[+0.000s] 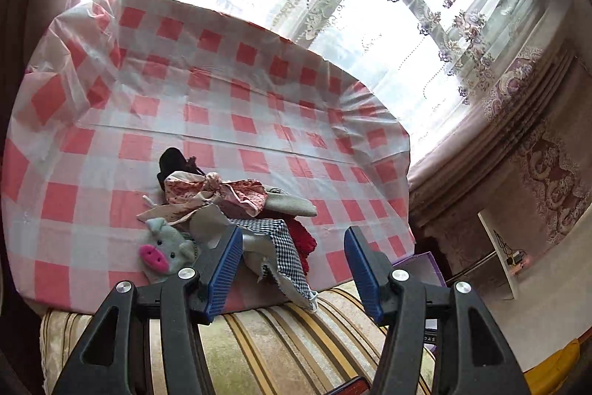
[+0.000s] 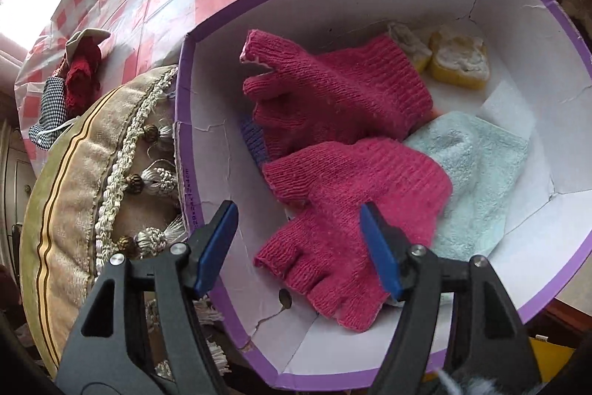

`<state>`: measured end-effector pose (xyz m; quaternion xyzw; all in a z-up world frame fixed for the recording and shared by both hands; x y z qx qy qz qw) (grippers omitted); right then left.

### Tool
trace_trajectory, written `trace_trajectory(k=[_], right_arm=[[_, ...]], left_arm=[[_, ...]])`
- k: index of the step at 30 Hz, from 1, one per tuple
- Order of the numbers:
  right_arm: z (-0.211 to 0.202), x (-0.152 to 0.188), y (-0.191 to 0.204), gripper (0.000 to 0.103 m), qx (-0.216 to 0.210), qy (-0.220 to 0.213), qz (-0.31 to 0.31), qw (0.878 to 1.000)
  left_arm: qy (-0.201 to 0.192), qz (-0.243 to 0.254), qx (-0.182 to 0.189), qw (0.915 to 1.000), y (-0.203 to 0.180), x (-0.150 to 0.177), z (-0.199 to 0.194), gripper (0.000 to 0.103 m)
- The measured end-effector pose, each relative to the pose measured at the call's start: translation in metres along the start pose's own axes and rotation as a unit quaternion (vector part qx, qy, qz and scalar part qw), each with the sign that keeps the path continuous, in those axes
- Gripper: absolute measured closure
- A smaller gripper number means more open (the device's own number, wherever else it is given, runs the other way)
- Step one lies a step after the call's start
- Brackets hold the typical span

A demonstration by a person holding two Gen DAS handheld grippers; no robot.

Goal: Organize soft objects
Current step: 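Withdraw both open tools from the box back toward the pile, then move both open tools down over the remaining pile of soft items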

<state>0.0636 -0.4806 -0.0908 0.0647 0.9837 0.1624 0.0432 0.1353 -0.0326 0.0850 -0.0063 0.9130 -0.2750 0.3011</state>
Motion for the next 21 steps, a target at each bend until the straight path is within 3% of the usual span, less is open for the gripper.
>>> trace_trajectory(k=[4, 9, 11, 16, 21], right_arm=[[0.020, -0.003, -0.011, 0.031, 0.047, 0.021, 0.008, 0.999], [0.016, -0.005, -0.024, 0.027, 0.072, 0.014, 0.017, 0.997], [0.012, -0.007, -0.030, 0.026, 0.089, 0.009, 0.017, 0.996], [-0.005, -0.012, -0.036, 0.026, 0.086, -0.003, 0.026, 0.996], [-0.046, -0.016, -0.038, 0.025, 0.108, -0.047, 0.013, 0.993]], left_arm=[[-0.028, -0.047, -0.028, 0.9981, 0.048, 0.005, -0.027, 0.044], [-0.025, -0.096, -0.041, 0.9943, 0.090, 0.021, -0.029, 0.044], [-0.019, -0.106, -0.040, 0.9933, 0.098, 0.026, -0.024, 0.044], [-0.002, -0.115, -0.033, 0.9928, 0.103, 0.031, -0.008, 0.044], [0.014, -0.120, -0.032, 0.9922, 0.104, 0.030, 0.004, 0.044]])
Point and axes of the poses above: each gripper's, at about its wrist camera, not at the fingertips, and z roughly the way its jaws point, y to its left, x to its underside, the point moved 4 cm from there along z, roughly the way its jaws point, and after that the axes turned 6 degrees about y, right-handed, at the moved point
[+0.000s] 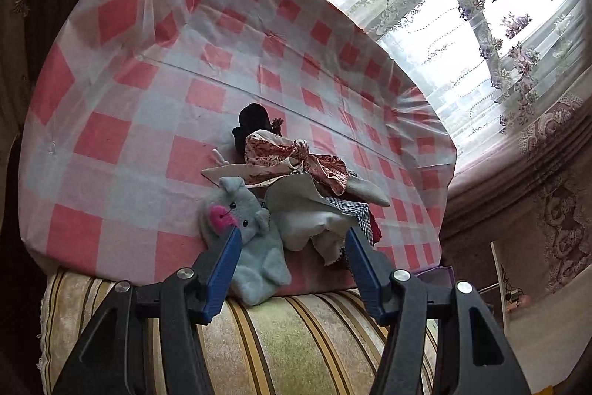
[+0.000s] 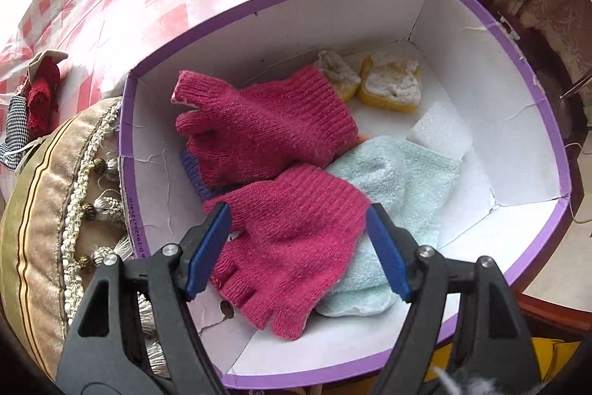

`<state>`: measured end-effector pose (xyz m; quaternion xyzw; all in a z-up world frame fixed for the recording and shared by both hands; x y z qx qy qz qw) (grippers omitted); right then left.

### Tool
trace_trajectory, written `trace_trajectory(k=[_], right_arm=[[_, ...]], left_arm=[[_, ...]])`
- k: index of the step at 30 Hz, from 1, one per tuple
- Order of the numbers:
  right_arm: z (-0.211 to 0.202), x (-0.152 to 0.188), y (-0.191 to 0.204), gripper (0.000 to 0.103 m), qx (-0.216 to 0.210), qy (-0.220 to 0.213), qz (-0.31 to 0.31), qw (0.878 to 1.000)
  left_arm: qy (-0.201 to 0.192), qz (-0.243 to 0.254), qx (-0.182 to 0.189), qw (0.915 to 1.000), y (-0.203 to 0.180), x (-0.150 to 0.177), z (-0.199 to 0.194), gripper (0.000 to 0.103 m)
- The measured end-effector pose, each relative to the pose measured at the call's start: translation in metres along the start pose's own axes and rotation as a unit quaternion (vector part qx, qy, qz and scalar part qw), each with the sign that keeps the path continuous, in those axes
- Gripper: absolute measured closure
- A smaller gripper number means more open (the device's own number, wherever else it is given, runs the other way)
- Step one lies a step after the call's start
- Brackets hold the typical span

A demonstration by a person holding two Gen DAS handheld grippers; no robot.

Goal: Organize soft objects
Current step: 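Move both open tools down over the remaining pile of soft items, then grasp the black fuzzy item with the left tool while the right tool grasps the checked cloth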

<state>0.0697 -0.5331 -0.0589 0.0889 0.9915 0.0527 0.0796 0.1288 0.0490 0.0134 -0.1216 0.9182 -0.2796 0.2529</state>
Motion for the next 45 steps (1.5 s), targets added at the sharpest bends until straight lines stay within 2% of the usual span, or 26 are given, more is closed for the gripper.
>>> trace_trajectory(k=[4, 8, 14, 19, 24, 28, 29, 30, 33, 37, 40, 41, 42, 43, 44, 45], right_arm=[[-0.041, -0.013, 0.004, 0.024, 0.028, -0.060, -0.016, 0.998], [-0.076, -0.024, 0.035, 0.021, 0.028, -0.118, -0.048, 0.991], [-0.094, -0.047, 0.117, 0.020, -0.003, -0.148, -0.131, 0.980], [-0.104, -0.051, 0.198, 0.019, -0.040, -0.167, -0.215, 0.962], [-0.104, -0.049, 0.276, 0.017, -0.081, -0.167, -0.300, 0.936], [-0.093, -0.041, 0.327, 0.015, -0.089, -0.159, -0.366, 0.913], [-0.088, -0.041, 0.336, 0.015, -0.086, -0.154, -0.376, 0.910], [-0.082, -0.042, 0.345, 0.015, -0.083, -0.148, -0.384, 0.908], [-0.066, -0.042, 0.370, 0.015, -0.093, -0.127, -0.408, 0.899], [-0.046, -0.043, 0.395, 0.015, -0.077, -0.117, -0.442, 0.886], [-0.032, -0.046, 0.409, 0.015, -0.067, -0.109, -0.462, 0.878], [-0.026, -0.048, 0.413, 0.015, -0.062, -0.106, -0.466, 0.876], [-0.021, -0.049, 0.416, 0.015, -0.060, -0.103, -0.469, 0.875], [-0.017, -0.051, 0.419, 0.015, -0.062, -0.100, -0.471, 0.874], [-0.013, -0.052, 0.422, 0.015, -0.066, -0.096, -0.474, 0.873], [-0.009, -0.052, 0.424, 0.015, -0.069, -0.093, -0.475, 0.872]], left_arm=[[0.003, 0.000, -0.002, 1.0000, -0.001, -0.008, 0.007, 0.044], [0.003, -0.001, 0.000, 1.0000, -0.001, -0.017, 0.011, 0.044], [0.001, -0.017, -0.001, 0.9998, 0.007, -0.035, 0.014, 0.044], [-0.005, -0.027, -0.012, 0.9996, 0.012, -0.058, 0.019, 0.044], [0.007, -0.037, -0.020, 0.9991, 0.019, -0.079, 0.039, 0.044], [0.019, -0.046, -0.030, 0.9983, 0.025, -0.097, 0.060, 0.040], [0.021, -0.044, -0.029, 0.9984, 0.026, -0.101, 0.066, 0.035], [0.024, -0.039, -0.028, 0.9985, 0.026, -0.105, 0.072, 0.034], [0.037, -0.039, -0.038, 0.9978, 0.030, -0.114, 0.095, 0.034], [0.056, -0.040, -0.051, 0.9963, 0.038, -0.124, 0.124, 0.034], [0.072, -0.040, -0.043, 0.9957, 0.041, -0.127, 0.140, 0.034], [0.077, -0.038, -0.041, 0.9955, 0.041, -0.127, 0.145, 0.034], [0.082, -0.035, -0.040, 0.9952, 0.041, -0.127, 0.149, 0.039], [0.090, -0.031, -0.039, 0.9947, 0.041, -0.127, 0.154, 0.047], [0.097, -0.028, -0.038, 0.9941, 0.042, -0.127, 0.159, 0.063], [0.101, -0.029, -0.033, 0.9939, 0.044, -0.126, 0.162, 0.069]])
Point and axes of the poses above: each gripper's, at about its wrist camera, not at the fingertips, and z roughly the way its jaws point, y to its left, x to its underside, the point moved 4 cm from there along z, roughly the way its jaws point, and after that the axes turned 6 degrees about y, right-handed, at the moved point
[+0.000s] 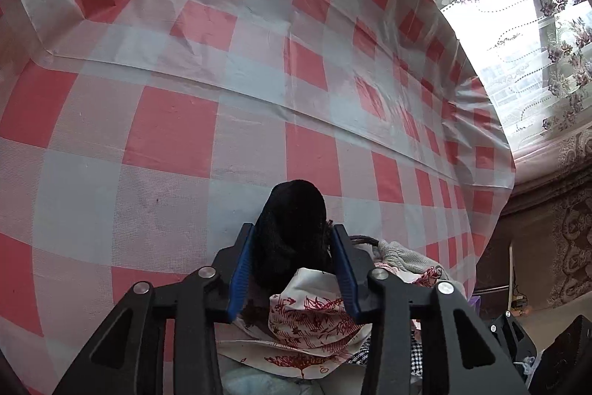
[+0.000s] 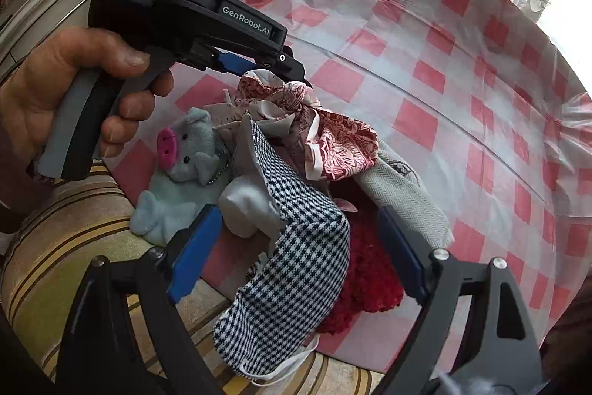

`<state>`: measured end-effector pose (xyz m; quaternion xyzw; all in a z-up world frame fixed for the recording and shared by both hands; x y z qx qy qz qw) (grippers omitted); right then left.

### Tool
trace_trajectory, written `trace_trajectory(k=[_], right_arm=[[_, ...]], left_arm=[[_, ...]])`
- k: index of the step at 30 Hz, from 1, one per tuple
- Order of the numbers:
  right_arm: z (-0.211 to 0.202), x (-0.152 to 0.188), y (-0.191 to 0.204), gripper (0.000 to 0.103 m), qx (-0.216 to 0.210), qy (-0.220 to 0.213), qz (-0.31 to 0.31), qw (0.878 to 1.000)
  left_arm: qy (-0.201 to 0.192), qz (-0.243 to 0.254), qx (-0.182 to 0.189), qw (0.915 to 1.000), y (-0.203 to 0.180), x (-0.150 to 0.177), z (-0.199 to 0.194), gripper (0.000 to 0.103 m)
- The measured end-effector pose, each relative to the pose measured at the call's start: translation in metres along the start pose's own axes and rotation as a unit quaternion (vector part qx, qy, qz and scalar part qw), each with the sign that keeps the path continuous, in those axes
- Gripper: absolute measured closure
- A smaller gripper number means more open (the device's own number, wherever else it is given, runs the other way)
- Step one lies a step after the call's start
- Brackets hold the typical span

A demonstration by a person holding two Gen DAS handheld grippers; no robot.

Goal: Organize soft objects
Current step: 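Grasp the black fuzzy item with the left tool while the right tool grasps the checked cloth, then carry the checked cloth over the box with the right tool while the left tool lifts the black item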

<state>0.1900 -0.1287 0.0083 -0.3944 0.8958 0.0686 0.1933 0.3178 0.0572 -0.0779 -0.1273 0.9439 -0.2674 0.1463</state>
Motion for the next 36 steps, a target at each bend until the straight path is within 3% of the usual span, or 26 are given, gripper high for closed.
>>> trace_trajectory(k=[3, 5, 6, 9, 16, 24, 26, 28, 32, 34, 36], right_arm=[[0.007, 0.000, 0.000, 0.018, -0.009, -0.005, 0.001, 1.000], [0.007, 0.001, 0.000, 0.042, -0.019, -0.011, 0.004, 1.000], [0.008, 0.002, -0.001, 0.060, -0.023, -0.007, 0.009, 1.000], [0.005, 0.004, -0.004, 0.069, -0.036, -0.012, 0.018, 0.999], [-0.008, 0.011, -0.004, 0.079, -0.055, -0.027, 0.030, 0.998], [-0.035, 0.021, -0.010, 0.082, -0.069, -0.057, 0.054, 0.995], [-0.042, 0.025, -0.013, 0.082, -0.069, -0.064, 0.063, 0.994], [-0.050, 0.029, -0.018, 0.082, -0.068, -0.073, 0.074, 0.992], [-0.070, 0.038, -0.030, 0.082, -0.066, -0.093, 0.100, 0.988], [-0.080, 0.044, -0.037, 0.082, -0.065, -0.105, 0.112, 0.986], [-0.088, 0.051, -0.044, 0.082, -0.062, -0.112, 0.125, 0.984]], left_arm=[[0.004, 0.007, 0.015, 0.9998, 0.001, 0.005, 0.002, 0.075], [-0.006, 0.008, 0.022, 0.9997, 0.002, 0.008, -0.006, 0.075], [-0.015, 0.005, 0.027, 0.9995, 0.003, 0.008, -0.013, 0.075], [-0.047, -0.001, 0.027, 0.9985, 0.005, 0.008, -0.032, 0.075], [-0.108, -0.020, 0.036, 0.9933, 0.015, 0.012, -0.071, 0.075], [-0.179, -0.054, 0.042, 0.9815, 0.033, 0.011, -0.103, 0.075], [-0.177, -0.050, 0.024, 0.9827, 0.034, 0.010, -0.102, 0.075], [-0.153, -0.044, -0.026, 0.9870, 0.040, 0.012, -0.093, 0.075], [-0.114, -0.059, -0.051, 0.9904, 0.060, 0.022, -0.074, 0.075], [-0.111, -0.064, -0.050, 0.9905, 0.067, 0.027, -0.071, 0.069], [-0.110, -0.069, -0.048, 0.9904, 0.070, 0.030, -0.072, 0.052]])
Point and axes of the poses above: each gripper's, at about its wrist camera, not at the fingertips, and z roughly the way its jaws point, y to its left, x to its underside, the point moved 4 cm from there along z, roughly the way its jaws point, and after that the axes turned 6 degrees about y, right-handed, at the moved point
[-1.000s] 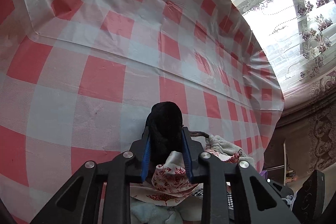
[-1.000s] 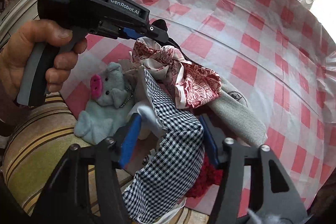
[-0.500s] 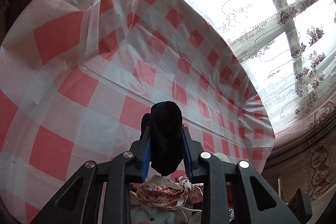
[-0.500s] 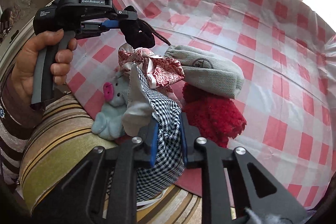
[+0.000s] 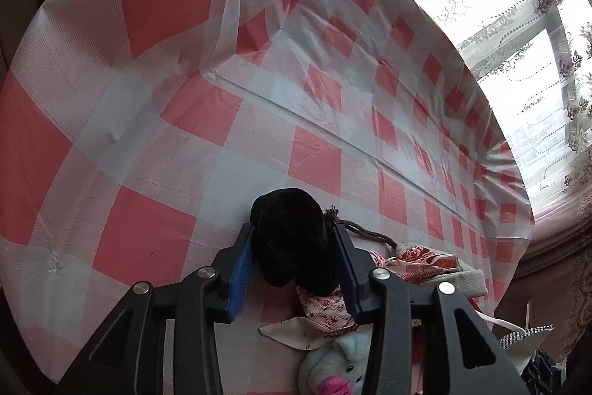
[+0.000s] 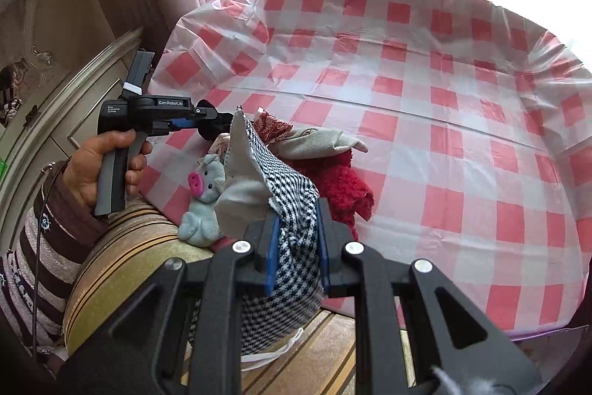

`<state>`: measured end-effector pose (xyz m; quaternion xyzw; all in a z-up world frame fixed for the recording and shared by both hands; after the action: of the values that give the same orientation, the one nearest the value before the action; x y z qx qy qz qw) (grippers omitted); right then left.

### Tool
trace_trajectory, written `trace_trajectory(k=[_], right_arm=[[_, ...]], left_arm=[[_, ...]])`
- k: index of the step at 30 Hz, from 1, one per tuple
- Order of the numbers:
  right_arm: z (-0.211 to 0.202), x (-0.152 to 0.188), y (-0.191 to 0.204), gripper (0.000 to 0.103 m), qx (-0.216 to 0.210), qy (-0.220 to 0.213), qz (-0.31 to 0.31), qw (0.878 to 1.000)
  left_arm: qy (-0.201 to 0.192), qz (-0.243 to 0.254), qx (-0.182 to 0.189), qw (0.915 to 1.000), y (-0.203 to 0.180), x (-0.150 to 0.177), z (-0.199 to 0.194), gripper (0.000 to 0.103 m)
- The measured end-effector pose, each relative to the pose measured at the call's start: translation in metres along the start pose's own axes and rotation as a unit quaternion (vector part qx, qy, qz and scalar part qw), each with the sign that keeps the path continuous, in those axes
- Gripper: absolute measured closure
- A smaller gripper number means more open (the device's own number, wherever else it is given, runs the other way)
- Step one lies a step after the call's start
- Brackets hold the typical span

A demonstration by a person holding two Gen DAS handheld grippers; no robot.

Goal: Organize soft objects
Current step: 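Carry the checked cloth over the box with the right tool while the left tool lifts the black item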

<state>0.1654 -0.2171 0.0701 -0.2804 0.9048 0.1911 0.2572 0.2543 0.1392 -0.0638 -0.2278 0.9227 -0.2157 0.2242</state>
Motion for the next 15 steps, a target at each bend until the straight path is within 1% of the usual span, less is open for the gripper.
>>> trace_trajectory(k=[1, 4, 5, 6, 8, 10, 11, 15], right_arm=[[-0.005, 0.002, -0.004, 0.082, 0.002, -0.004, 0.006, 1.000], [-0.021, 0.008, -0.015, 0.082, 0.007, -0.016, 0.025, 1.000], [-0.026, 0.011, -0.019, 0.082, 0.010, -0.020, 0.031, 0.999], [-0.032, 0.015, -0.024, 0.082, 0.013, -0.023, 0.037, 0.999], [-0.044, 0.022, -0.034, 0.082, 0.018, -0.030, 0.050, 0.998], [-0.054, 0.029, -0.044, 0.082, 0.026, -0.036, 0.062, 0.997], [-0.059, 0.032, -0.049, 0.082, 0.029, -0.039, 0.069, 0.996], [-0.078, 0.047, -0.069, 0.082, 0.038, -0.049, 0.097, 0.993]], left_arm=[[-0.001, -0.004, -0.005, 1.0000, 0.001, 0.000, -0.001, 0.052], [-0.007, 0.001, 0.000, 1.0000, 0.000, 0.001, -0.004, 0.053], [-0.007, 0.006, 0.000, 1.0000, 0.000, 0.002, -0.004, 0.063], [-0.005, 0.011, -0.004, 0.9999, -0.002, 0.002, -0.003, 0.075], [0.003, 0.017, -0.009, 0.9998, -0.004, 0.003, 0.003, 0.081], [0.003, 0.012, -0.011, 0.9999, -0.001, 0.004, 0.004, 0.084], [-0.004, 0.011, -0.013, 0.9998, -0.001, 0.005, 0.000, 0.084], [-0.042, 0.011, -0.012, 0.9990, -0.007, 0.004, -0.026, 0.084]])
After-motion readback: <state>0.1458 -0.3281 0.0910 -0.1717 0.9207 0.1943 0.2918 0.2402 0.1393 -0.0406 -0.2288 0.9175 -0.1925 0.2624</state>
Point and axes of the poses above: each gripper's, at about its wrist camera, not at the fingertips, and z roughly the way its jaws point, y to its left, x to its underside, the point moved 4 cm from there along z, roughly the way its jaws point, and after that the axes turned 6 degrees about y, right-handed, at the moved point
